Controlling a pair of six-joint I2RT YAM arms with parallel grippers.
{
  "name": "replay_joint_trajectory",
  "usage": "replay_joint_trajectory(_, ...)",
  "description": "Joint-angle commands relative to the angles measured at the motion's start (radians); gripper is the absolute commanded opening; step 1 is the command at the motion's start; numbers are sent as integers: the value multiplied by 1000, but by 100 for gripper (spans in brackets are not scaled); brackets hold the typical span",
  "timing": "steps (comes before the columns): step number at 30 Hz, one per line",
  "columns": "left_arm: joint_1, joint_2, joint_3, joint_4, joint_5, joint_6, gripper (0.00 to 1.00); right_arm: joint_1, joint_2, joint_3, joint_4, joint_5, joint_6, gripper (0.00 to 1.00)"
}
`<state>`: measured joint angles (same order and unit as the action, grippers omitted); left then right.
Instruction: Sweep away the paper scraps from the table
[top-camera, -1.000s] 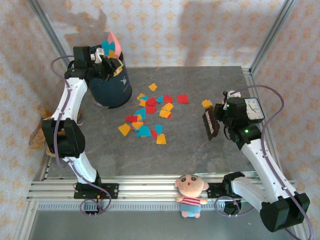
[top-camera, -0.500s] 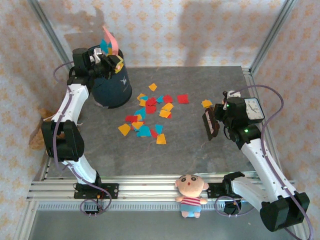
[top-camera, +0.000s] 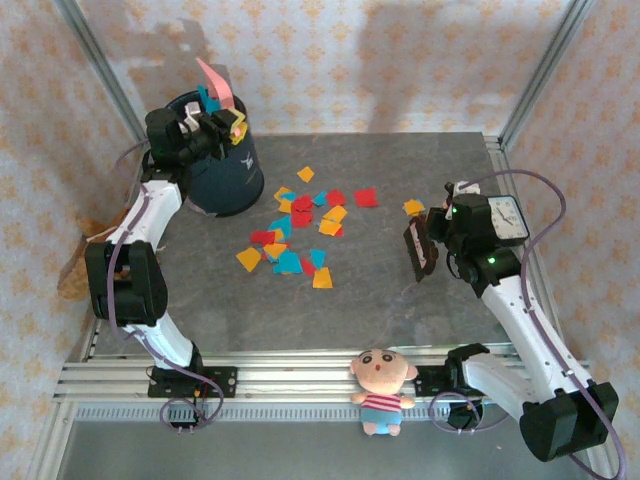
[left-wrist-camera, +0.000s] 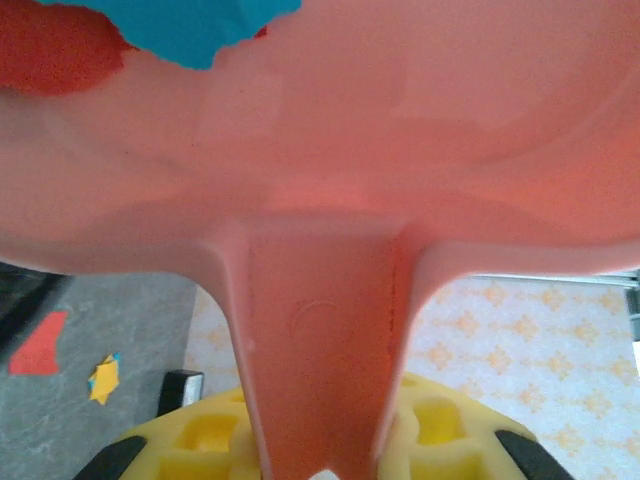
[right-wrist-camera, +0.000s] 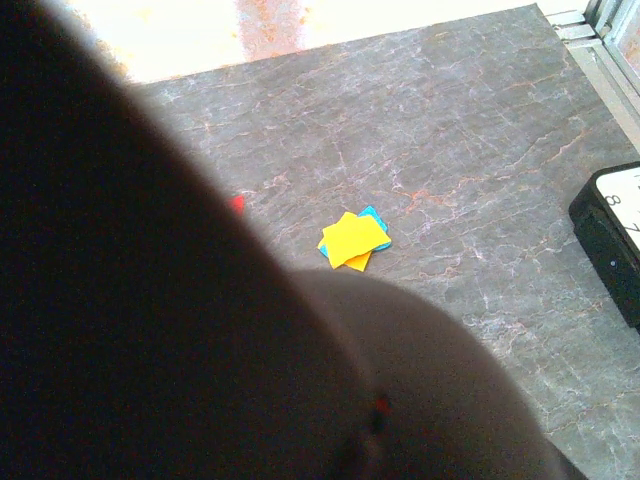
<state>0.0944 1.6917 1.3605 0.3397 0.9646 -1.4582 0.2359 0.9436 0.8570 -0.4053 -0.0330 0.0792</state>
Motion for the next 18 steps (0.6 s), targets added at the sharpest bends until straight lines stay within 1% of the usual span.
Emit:
replay_joint_trajectory(1, 11, -65, -35, 160, -5, -91, 0, 5, 1, 6, 19, -5, 18, 0)
replay_joint_trajectory(10, 4, -76, -121, 368, -51, -285, 0, 5, 9, 5, 26, -13, 22, 0)
replay_joint_trajectory(18, -11, -70, -168, 514, -95, -416, 0, 5, 11, 1, 28, -16, 27, 0)
